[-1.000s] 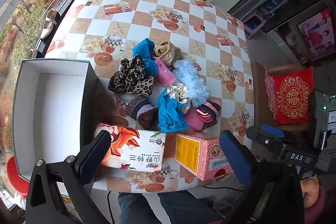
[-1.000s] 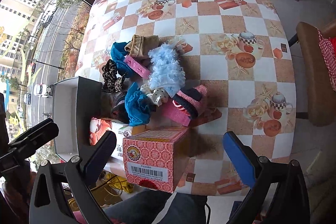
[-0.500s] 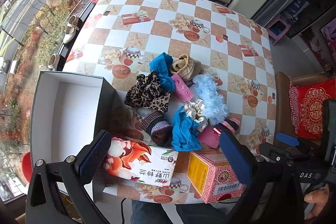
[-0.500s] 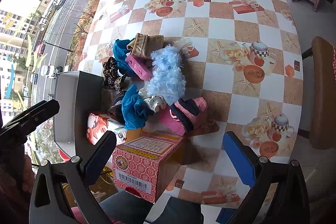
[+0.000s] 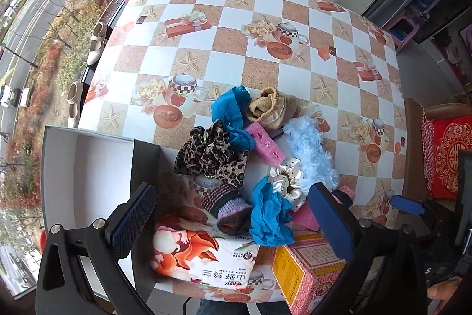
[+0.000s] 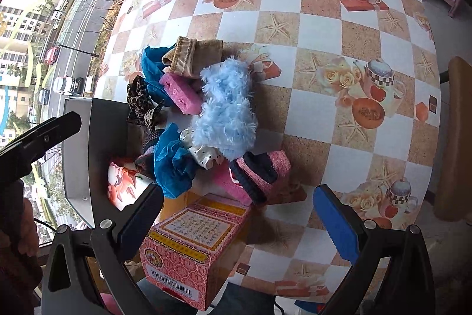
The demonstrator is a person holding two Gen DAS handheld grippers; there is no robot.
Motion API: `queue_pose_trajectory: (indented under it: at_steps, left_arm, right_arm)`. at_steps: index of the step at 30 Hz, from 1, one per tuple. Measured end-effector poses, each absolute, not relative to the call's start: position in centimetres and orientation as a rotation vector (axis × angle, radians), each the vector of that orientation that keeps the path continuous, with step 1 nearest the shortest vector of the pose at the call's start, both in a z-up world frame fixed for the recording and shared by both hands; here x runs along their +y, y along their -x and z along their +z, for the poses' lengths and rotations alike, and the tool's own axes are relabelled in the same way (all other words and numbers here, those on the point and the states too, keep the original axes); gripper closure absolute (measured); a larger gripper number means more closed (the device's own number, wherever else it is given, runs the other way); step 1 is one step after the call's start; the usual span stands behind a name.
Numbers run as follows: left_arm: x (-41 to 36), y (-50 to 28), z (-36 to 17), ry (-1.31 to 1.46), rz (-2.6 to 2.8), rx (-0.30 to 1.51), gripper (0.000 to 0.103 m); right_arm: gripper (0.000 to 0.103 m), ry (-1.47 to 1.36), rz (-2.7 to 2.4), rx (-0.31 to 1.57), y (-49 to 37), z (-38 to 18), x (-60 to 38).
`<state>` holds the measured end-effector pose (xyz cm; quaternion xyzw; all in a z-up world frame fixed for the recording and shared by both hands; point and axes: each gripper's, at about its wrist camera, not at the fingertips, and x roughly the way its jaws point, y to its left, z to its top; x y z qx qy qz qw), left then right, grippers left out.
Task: Organize soft objects
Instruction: 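Grasp the light-blue fluffy boa with the right tool while the left tool grasps the beige knit glove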
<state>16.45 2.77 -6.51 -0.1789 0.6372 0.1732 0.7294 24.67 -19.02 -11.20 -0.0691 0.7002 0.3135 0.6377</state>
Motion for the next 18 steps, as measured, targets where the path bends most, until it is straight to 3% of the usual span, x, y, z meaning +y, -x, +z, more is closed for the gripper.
queue_pose_trajectory:
  at_steps: [18]
  left_arm:
    - [7.6, -21.9, -13.6, 0.342, 0.356, 1.518, 0.000]
  right_arm:
    - [0.001, 0.194, 0.665, 1.661, -27.3, -15.1, -14.4]
